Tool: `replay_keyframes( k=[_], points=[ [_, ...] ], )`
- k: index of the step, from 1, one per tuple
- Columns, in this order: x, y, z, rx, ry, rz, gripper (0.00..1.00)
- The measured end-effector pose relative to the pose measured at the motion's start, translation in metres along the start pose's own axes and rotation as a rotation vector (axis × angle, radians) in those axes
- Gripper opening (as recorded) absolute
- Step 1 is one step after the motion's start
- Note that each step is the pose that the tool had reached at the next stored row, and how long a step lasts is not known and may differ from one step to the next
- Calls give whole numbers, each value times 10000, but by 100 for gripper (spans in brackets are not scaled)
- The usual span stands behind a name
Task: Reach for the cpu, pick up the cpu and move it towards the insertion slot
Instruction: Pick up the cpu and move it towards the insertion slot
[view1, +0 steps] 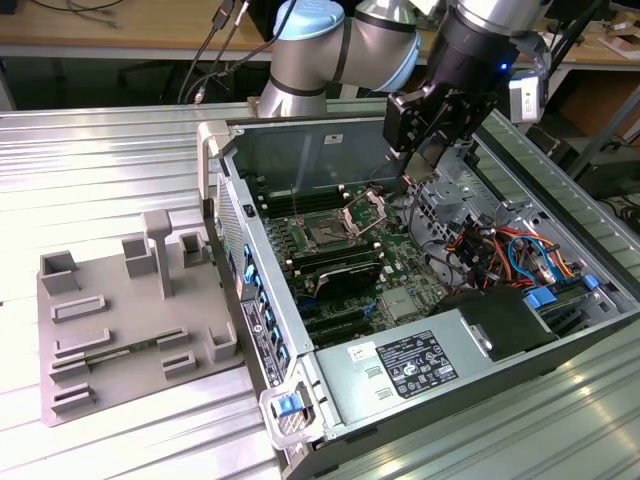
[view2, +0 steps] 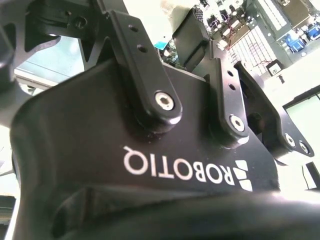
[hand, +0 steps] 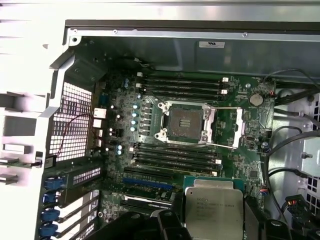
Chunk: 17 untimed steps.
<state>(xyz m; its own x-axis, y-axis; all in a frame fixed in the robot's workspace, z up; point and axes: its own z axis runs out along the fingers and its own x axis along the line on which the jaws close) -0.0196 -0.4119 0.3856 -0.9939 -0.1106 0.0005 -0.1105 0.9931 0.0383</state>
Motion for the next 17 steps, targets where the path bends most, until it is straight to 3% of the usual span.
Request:
replay_keyframes(
  k=[14, 17],
  points=[
    [-64, -8, 21, -1, -1, 0, 55],
    [-141, -17, 45, -1, 0, 0, 55]
  ],
)
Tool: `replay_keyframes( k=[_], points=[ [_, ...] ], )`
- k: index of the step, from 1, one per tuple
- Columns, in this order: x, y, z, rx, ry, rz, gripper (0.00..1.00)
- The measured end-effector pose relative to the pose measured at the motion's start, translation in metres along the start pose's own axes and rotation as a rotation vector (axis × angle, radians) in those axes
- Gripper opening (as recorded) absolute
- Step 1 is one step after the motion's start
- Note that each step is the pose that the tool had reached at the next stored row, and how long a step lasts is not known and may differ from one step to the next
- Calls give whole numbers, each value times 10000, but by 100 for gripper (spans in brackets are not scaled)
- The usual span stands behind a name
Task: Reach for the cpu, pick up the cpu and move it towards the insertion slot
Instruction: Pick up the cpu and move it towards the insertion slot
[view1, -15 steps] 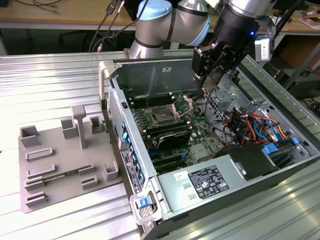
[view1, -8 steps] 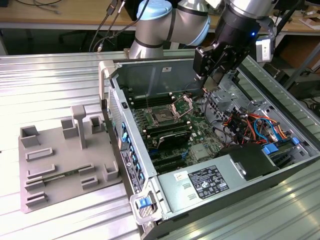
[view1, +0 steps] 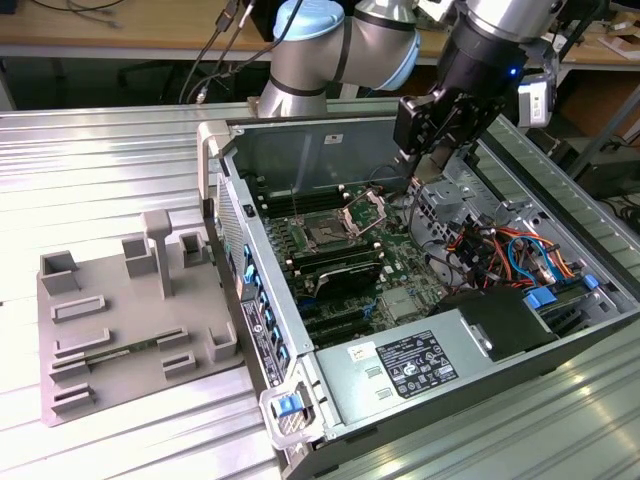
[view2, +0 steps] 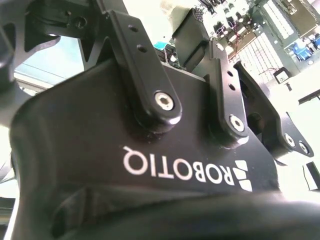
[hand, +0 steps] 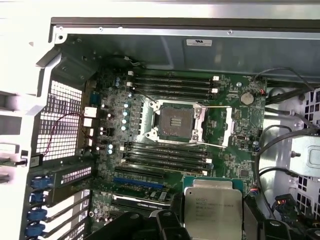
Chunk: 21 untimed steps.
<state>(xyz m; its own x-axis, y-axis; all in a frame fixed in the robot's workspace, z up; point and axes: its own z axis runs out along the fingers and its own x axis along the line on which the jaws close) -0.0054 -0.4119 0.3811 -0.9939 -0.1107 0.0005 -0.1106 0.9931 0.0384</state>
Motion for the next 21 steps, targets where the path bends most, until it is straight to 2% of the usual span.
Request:
replay_keyframes(
  k=[21],
  points=[
    [-97, -12, 31, 0, -1, 1, 55]
  ],
)
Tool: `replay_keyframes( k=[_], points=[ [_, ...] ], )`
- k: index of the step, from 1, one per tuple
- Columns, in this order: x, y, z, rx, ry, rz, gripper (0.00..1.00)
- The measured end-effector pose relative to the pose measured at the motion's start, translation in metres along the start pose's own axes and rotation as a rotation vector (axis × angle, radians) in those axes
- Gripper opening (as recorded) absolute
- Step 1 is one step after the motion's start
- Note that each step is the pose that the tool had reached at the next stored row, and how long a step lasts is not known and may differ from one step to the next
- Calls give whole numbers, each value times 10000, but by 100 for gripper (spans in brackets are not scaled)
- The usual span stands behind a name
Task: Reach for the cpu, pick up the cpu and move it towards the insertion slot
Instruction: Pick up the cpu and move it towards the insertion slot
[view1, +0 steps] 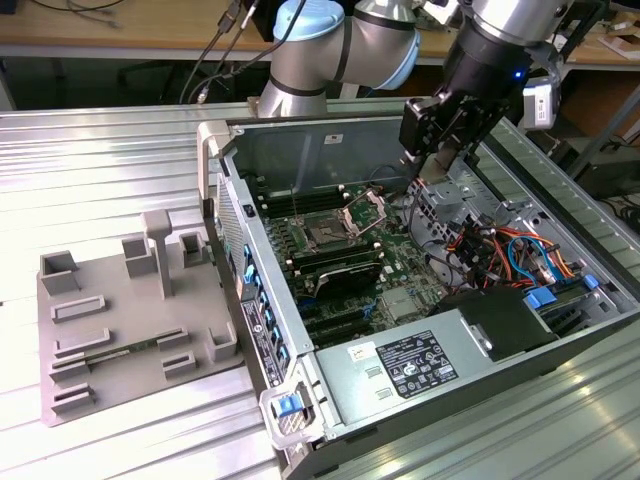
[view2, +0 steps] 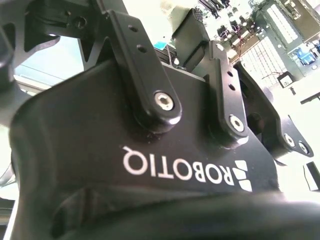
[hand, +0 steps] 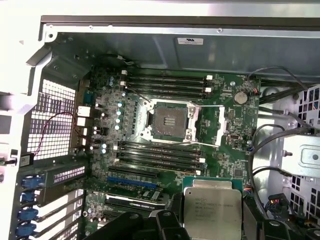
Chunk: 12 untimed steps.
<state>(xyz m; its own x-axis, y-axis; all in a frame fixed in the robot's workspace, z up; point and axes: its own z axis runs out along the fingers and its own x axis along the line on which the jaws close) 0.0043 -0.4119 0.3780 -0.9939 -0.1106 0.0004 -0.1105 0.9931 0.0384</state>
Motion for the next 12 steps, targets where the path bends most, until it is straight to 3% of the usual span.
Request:
replay_keyframes(
  k=[12],
  points=[
    [-49, -6, 17, 1, 1, -1, 55]
  ],
)
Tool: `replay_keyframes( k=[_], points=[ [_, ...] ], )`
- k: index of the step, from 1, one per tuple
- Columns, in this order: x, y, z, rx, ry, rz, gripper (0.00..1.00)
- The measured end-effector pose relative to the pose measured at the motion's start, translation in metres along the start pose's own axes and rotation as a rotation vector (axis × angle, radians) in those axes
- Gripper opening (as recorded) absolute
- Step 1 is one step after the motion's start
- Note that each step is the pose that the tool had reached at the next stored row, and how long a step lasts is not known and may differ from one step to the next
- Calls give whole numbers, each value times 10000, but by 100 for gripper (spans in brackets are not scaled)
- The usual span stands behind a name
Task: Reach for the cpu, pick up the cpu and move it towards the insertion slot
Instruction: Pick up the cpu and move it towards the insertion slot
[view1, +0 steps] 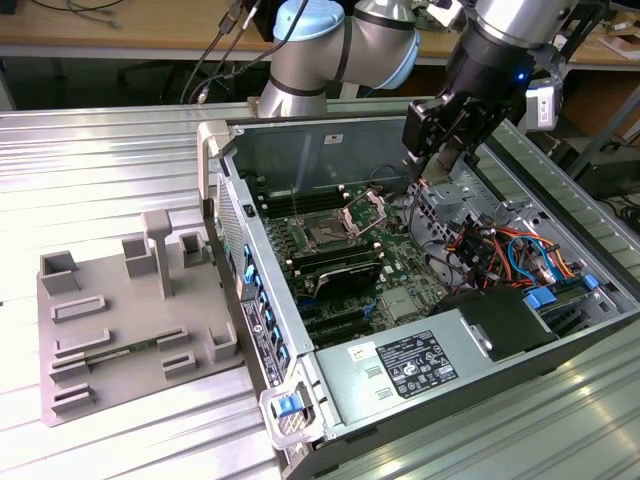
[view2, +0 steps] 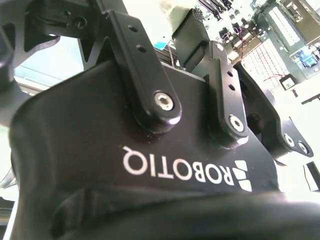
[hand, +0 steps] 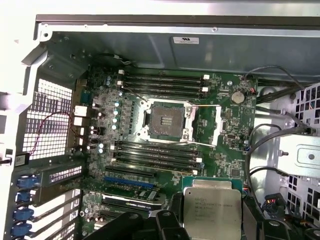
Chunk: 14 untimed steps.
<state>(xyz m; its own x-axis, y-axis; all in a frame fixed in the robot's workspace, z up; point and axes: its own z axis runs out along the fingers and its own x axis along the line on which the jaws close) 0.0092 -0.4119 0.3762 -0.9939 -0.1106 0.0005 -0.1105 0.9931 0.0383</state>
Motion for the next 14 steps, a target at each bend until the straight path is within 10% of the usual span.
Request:
replay_keyframes(
  k=[14],
  points=[
    [-49, -6, 18, -1, 0, 0, 55]
  ],
)
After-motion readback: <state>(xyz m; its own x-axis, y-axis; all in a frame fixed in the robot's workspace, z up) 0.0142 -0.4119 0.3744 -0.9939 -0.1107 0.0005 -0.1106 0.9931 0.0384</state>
